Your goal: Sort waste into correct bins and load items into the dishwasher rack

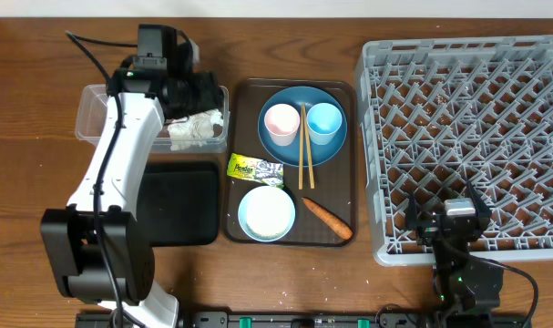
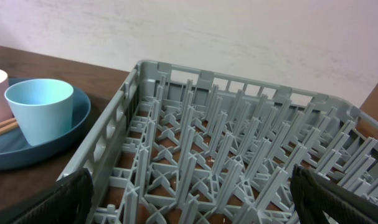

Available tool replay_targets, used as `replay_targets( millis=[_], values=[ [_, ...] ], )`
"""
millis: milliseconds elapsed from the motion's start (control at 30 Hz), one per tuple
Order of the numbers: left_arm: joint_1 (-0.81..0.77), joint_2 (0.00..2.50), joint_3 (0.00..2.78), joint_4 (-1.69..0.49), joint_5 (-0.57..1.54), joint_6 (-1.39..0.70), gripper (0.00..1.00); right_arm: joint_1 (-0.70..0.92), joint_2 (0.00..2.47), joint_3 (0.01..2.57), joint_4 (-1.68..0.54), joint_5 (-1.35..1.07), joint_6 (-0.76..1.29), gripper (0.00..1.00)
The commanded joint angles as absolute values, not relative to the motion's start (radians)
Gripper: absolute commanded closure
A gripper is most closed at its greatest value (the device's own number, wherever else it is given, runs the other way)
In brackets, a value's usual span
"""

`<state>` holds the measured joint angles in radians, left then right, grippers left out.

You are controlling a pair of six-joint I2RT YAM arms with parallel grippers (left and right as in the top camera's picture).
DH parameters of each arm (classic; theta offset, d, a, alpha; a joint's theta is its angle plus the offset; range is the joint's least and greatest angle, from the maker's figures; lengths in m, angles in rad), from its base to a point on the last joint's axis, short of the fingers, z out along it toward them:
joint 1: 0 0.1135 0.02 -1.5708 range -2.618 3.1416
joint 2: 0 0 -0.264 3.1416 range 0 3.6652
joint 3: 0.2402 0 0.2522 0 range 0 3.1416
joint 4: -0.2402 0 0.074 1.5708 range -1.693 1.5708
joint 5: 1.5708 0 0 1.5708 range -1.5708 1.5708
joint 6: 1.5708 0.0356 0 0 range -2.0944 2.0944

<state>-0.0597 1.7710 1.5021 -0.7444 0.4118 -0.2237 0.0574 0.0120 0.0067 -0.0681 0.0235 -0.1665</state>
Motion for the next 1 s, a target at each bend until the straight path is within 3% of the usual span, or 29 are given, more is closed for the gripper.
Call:
replay_targets(
  millis=[0, 267, 533, 967],
  values=[
    [-0.091, 1.758, 1.511, -0.835, 0.618, -0.192, 0.4, 0.039, 0.008, 0.006, -0.072, 0.033, -0.17, 0.01],
    [-0.194, 1.758, 1.509, -1.04, 0.601, -0.146, 0.4, 0.039, 0.008, 0.005, -0.072, 0.033, -0.17, 0.01],
    [-0.31, 1.762, 1.509, -1.047, 0.45, -0.146, 0.4, 0.039, 0.008, 0.006, -0.072, 0.033, -0.17, 0.01],
    [-0.399, 1.824, 1.48, -1.05, 0.432, -0.147, 0.41, 0.039, 0.008, 0.006, -0.072, 0.033, -0.17, 0.01]
  ],
)
